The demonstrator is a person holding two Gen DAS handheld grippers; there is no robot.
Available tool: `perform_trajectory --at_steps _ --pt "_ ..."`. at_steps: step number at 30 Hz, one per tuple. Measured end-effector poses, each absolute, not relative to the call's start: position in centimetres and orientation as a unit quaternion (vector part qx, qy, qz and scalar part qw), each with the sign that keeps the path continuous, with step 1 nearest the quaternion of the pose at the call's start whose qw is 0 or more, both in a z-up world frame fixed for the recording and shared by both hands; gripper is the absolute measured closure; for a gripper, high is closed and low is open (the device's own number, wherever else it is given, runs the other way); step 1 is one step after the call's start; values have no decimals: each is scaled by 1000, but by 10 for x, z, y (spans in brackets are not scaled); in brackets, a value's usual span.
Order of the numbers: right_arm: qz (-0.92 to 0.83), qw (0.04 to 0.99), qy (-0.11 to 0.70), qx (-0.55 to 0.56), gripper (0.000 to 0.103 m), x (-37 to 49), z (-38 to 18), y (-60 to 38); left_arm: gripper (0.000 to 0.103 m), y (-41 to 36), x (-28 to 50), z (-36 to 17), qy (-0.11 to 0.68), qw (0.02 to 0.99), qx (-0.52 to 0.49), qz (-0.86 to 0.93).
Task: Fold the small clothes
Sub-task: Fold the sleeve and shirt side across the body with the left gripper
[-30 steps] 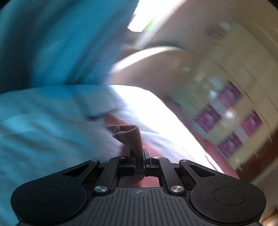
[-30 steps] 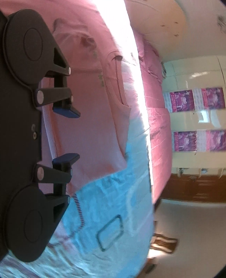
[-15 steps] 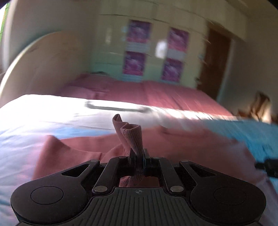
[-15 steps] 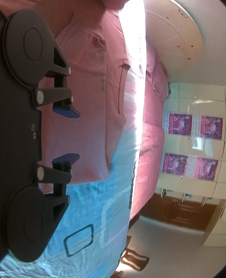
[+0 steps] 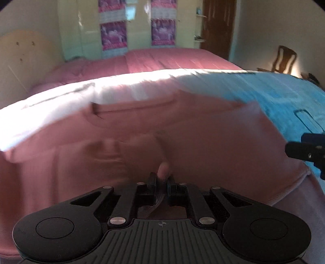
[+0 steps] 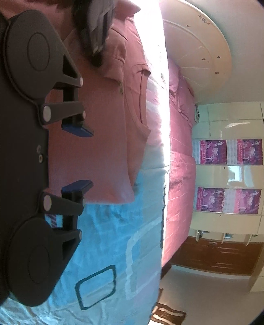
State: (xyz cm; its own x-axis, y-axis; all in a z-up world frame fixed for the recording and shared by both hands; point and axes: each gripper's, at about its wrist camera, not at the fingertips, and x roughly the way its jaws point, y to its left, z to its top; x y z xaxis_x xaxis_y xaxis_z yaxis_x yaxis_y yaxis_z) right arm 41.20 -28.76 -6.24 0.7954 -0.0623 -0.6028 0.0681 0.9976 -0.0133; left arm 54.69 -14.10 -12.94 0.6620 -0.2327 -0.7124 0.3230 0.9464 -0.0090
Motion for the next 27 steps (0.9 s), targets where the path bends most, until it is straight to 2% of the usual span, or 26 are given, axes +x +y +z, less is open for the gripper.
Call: perform_trajectory --at_steps 1,2,3,6,10,12,14,18,19,21,25,26,27 --pt "-33 947 318 18 48 412 -63 -292 37 -146 542 -131 375 910 47 -170" --pt "-31 947 318 29 47 411 -63 -297 4 -149 538 -130 370 908 27 -193" --pt "-29 946 320 43 47 411 -64 -301 3 -150 532 -128 359 912 21 -197" --pt "-9 939 329 101 48 411 -67 -310 3 -148 500 -110 320 928 42 -187" --pt "43 919 348 177 52 416 -76 -302 3 -84 445 -92 293 947 14 -131" --pt "72 910 356 201 53 421 -80 -290 11 -42 415 -94 291 953 31 -73" --pt "92 901 365 214 53 429 -86 -275 14 3 394 -101 305 951 36 -15" --pt "109 884 390 235 57 448 -102 -248 25 74 378 -117 329 942 -3 58" --pt "109 879 395 243 57 452 -105 -243 27 83 378 -122 332 941 -11 61" --pt "110 873 396 261 57 458 -109 -235 39 95 381 -131 340 938 -32 60" --pt "101 866 398 285 61 468 -112 -220 43 98 390 -144 341 938 -45 52" --pt "96 865 400 287 63 471 -112 -216 43 95 391 -145 339 939 -40 49" --pt "91 867 401 281 71 474 -112 -211 44 95 392 -146 339 939 -31 46"
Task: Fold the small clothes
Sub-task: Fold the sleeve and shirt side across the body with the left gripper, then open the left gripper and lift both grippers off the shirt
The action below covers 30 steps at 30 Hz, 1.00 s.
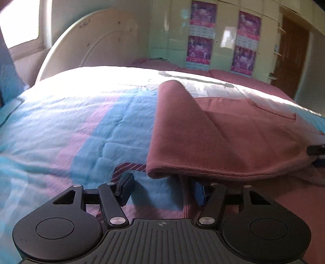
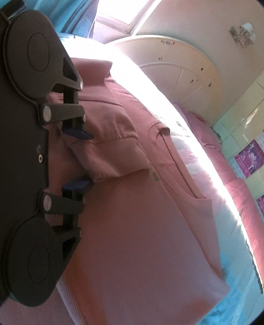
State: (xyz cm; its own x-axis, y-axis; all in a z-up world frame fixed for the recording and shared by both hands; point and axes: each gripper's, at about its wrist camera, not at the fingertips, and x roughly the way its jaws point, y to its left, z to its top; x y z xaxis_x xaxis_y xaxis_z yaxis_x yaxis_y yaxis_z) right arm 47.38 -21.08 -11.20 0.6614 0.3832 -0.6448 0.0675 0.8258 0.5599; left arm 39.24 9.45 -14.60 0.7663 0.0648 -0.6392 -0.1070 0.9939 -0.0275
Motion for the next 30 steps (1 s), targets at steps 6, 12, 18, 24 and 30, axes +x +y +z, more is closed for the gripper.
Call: perform_trajectory --at_steps 6,12,18,24,30 --pt "66 901 381 198 97 476 -92 -186 54 96 424 -141 338 940 -20 27" --pt "-42 940 304 148 97 434 -55 -230 72 97 428 -139 338 941 -22 7" --pt "-35 932 329 150 97 423 -67 -250 86 78 430 -134 340 940 20 -2" --pt "-31 935 326 136 97 418 -67 -241 95 88 429 -128 334 942 -12 -23" --pt "-39 931 344 116 97 414 -75 -243 95 88 429 -133 342 939 -4 -29"
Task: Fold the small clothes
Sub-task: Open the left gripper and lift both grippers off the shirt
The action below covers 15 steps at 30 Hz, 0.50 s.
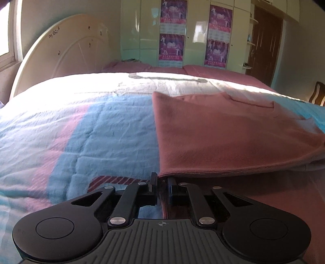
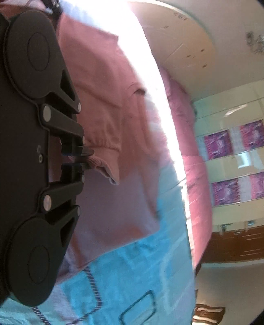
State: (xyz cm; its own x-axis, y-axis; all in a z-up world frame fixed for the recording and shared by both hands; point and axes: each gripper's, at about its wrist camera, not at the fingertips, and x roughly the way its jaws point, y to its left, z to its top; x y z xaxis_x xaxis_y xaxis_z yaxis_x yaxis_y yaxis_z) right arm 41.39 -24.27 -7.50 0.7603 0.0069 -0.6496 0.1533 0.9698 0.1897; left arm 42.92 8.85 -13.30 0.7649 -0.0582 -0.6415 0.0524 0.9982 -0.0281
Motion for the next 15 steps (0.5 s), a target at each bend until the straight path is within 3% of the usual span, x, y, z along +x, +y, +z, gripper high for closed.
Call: perform_trajectory --at_steps 4,6,7,11,15 --pt "-51 921 367 119 97 423 -99 -250 94 92 428 -131 350 936 1 -46" --pt "-68 924 363 103 79 419 -95 -251 74 100 422 -125 355 934 1 -38" --pt "-91 924 358 96 77 413 -91 -253 72 102 414 -118 342 939 3 -27" --pt "-57 944 317 67 82 400 -66 -240 73 92 408 -94 298 953 -15 -46" --pt "-30 934 355 13 79 428 -88 -212 66 58 446 -121 360 930 -1 -75"
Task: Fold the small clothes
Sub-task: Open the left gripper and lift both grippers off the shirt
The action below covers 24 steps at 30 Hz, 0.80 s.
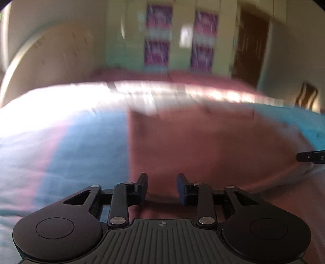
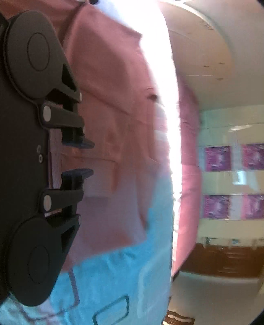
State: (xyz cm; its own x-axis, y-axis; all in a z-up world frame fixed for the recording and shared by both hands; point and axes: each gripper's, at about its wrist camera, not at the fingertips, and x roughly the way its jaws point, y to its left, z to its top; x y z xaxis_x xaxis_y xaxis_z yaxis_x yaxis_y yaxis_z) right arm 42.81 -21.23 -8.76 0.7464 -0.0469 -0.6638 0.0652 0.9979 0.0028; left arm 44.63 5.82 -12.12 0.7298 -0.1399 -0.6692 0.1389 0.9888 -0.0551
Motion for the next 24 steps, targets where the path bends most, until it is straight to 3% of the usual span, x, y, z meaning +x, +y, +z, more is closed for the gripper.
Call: perform_trajectory --at_steps 1,5,9,12,15,16,17,18,24 --pt "-44 921 388 10 79 440 -98 -214 66 54 453 -128 372 925 10 -72" --pt "-28 944 329 15 79 443 -74 -214 66 53 473 -104 331 940 6 -86" --pt "3 936 351 27 86 492 -79 -215 65 49 547 -111 366 924 -24 -111" --pt "-18 934 357 3 83 527 -92 -212 63 48 590 -132 349 934 50 -61" --pt "-69 927 368 9 82 545 -106 -227 63 65 600 -126 359 932 13 -53" --pt "-69 927 368 17 81 546 -104 -228 60 64 595 -125 353 935 25 -38" --pt "-69 928 365 12 80 545 -102 -225 40 64 591 -127 352 935 35 -12" --pt "-67 933 355 4 76 540 -98 -221 33 69 587 -131 354 935 28 -3" --pt "42 942 334 18 77 537 -88 -165 33 45 548 -110 315 949 2 -26"
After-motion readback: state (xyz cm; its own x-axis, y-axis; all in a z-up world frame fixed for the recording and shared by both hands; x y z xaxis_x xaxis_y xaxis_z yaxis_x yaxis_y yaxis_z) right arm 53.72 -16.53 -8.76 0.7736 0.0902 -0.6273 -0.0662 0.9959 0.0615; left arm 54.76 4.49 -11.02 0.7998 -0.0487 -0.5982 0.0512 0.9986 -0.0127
